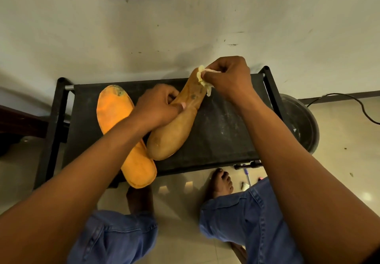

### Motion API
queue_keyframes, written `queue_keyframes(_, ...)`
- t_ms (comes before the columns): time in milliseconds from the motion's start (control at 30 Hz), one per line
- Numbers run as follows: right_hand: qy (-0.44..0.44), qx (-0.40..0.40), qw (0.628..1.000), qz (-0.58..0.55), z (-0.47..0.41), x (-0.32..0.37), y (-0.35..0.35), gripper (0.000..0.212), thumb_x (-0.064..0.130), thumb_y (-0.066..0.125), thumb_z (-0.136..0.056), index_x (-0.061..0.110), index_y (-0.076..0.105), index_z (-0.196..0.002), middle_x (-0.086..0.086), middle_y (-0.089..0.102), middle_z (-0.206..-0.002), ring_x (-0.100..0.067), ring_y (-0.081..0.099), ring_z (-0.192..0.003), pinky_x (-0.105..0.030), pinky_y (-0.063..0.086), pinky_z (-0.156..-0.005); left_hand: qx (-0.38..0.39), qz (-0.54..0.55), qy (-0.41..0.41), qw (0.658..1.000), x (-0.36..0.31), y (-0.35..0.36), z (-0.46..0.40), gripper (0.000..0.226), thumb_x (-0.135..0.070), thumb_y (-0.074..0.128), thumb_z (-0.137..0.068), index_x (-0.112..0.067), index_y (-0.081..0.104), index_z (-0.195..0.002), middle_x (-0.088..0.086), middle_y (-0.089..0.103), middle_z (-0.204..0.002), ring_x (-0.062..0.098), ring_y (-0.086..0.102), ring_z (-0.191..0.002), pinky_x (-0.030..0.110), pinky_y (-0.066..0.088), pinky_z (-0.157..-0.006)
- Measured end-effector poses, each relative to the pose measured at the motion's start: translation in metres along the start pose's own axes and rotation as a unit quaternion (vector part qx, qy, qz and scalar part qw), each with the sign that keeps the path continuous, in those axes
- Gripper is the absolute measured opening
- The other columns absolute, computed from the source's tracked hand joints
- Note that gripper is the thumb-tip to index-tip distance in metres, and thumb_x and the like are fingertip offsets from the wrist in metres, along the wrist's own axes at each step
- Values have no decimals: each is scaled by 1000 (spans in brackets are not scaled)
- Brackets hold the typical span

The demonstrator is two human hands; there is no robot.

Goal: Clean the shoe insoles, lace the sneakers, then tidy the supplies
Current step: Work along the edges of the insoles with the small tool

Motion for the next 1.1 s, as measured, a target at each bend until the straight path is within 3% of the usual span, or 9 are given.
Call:
queue_keyframes(67,-9,0,1000,-16,1,2,0,7,27,81,-80,23,76,-79,6,73,-79,-10,70,-76,-31,60,-72,40,83,-13,996,5,-8,-1,15,-28,67,-97,-26,74,-110,-3,75,-105,15,70,-99,40,56,-94)
queue_keyframes(167,-22,15,999,-30,3,8,3,7,25,82,-80,22,76,-80,5,74,-80,-11,70,-78,-31,60,-74,113,139,12,984,12,-22,0,21,-20,60,-101,-28,75,-114,-7,76,-108,12,71,-101,35,54,-97)
queue_keyframes(300,-33,55,998,-22,6,12,12,9,27,81,-83,20,76,-85,6,72,-84,-10,68,-79,-26,55,-68,230,17,105,967,24,-16,3,28,-15,61,-100,-28,74,-121,-15,75,-113,4,69,-106,33,53,-100)
queue_keyframes(400,-36,72,997,-1,8,13,19,8,27,80,-84,21,75,-84,8,69,-81,-8,65,-76,-23,49,-64,184,-88,136,970,32,-9,-1,26,-21,68,-96,-39,76,-115,-21,75,-104,-1,68,-96,37,56,-93)
queue_keyframes(533,-43,76,996,14,10,12,23,7,27,80,-82,21,77,-81,9,69,-77,-7,63,-71,-24,47,-62,103,-117,163,974,25,-15,-2,29,-30,78,-88,-40,74,-115,-19,74,-99,0,66,-90,39,58,-84)
queue_keyframes(700,-47,88,994,31,13,12,28,7,26,80,-83,20,77,-85,8,69,-79,-7,63,-72,-24,48,-62,80,-156,167,970,24,-29,9,56,-43,81,-82,-34,63,-134,-11,65,-123,9,59,-112,37,52,-95)
queue_keyframes(833,-64,106,991,51,23,14,34,7,25,79,-83,19,76,-85,8,70,-83,-8,66,-77,-22,48,-63,95,-211,110,967,40,-45,36,80,-47,84,-76,-34,49,-147,-9,51,-143,15,48,-130,30,40,-100)
queue_keyframes(1000,-102,137,981,91,55,18,53,4,30,75,-81,26,76,-82,10,73,-82,-9,68,-76,-35,60,-70,51,-268,11,962,71,-64,87,67,-60,71,-83,-49,46,-144,-7,47,-151,26,44,-137,54,44,-106)
queue_keyframes(1100,-143,173,962,153,78,25,76,10,31,70,-83,28,76,-91,8,73,-89,-12,67,-80,-38,60,-70,23,-328,-30,944,92,-56,107,64,-67,54,-90,-55,32,-150,-4,20,-167,30,17,-153,64,22,-118)
Point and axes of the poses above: each hand's wrist, its own z-axis away from the middle knuckle, its own y-axis out of the palm, x = y × z, the point moved 6 cm from there along -z, towards the middle knuckle
